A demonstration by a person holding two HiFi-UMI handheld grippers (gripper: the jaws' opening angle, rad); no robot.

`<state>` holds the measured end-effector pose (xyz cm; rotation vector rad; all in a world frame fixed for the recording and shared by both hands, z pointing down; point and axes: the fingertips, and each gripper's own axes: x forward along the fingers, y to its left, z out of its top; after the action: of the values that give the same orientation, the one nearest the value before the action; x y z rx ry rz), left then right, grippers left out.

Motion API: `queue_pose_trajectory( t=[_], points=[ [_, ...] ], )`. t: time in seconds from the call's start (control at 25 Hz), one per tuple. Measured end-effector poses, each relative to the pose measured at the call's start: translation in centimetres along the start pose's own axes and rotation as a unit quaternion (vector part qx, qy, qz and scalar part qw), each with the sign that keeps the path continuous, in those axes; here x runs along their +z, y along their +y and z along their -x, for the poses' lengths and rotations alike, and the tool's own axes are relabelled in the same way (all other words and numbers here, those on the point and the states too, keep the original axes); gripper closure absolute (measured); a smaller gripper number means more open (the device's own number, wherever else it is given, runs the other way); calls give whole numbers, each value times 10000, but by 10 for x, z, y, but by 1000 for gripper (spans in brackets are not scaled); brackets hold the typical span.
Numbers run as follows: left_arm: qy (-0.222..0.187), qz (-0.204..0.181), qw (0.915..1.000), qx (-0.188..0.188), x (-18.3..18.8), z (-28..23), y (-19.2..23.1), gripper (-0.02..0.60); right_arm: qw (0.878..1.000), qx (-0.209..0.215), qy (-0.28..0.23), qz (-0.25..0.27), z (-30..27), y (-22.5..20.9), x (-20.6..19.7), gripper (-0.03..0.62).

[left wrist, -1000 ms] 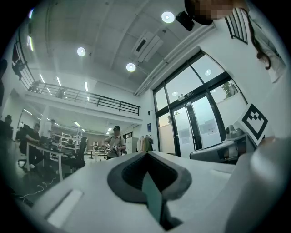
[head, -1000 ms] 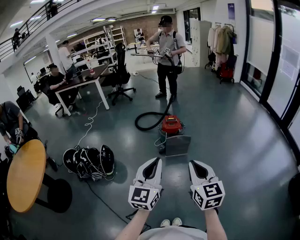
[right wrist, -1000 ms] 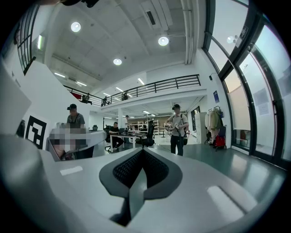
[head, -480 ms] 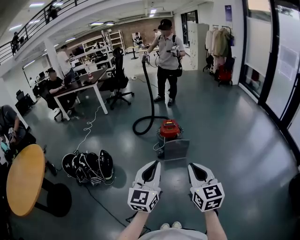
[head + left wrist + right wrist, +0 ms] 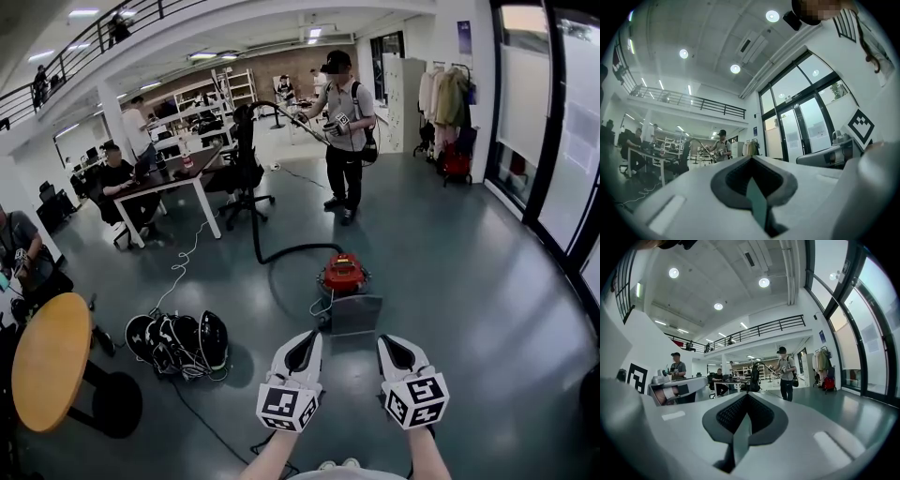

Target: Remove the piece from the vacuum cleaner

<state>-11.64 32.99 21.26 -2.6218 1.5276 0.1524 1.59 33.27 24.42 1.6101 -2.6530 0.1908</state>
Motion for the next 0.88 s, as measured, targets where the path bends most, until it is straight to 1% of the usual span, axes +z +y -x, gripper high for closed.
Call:
queue_pose_trajectory(
  t=[0.12,0.32,0.48,0.68,0.88],
  points=[
    [5,26,10000,33,-4,-7,0,581,10000,24,-6,-4,-6,-8,-2,568],
    [104,38,9999,38,-24,-17,-3,581,10000,17,72,-60,-15,-23,-17,568],
    [214,156,9996,75,-38,-37,2,581,9997,82,225,20,-28,-33,-26,568],
    [254,138,9996,-12,-58,-81,16,581,9994,45,329,33,-66,-58,-37,568],
    [242,299,9992,115,-80,-141,57,581,9990,21,432,50,-130,-93,-40,567]
  ],
)
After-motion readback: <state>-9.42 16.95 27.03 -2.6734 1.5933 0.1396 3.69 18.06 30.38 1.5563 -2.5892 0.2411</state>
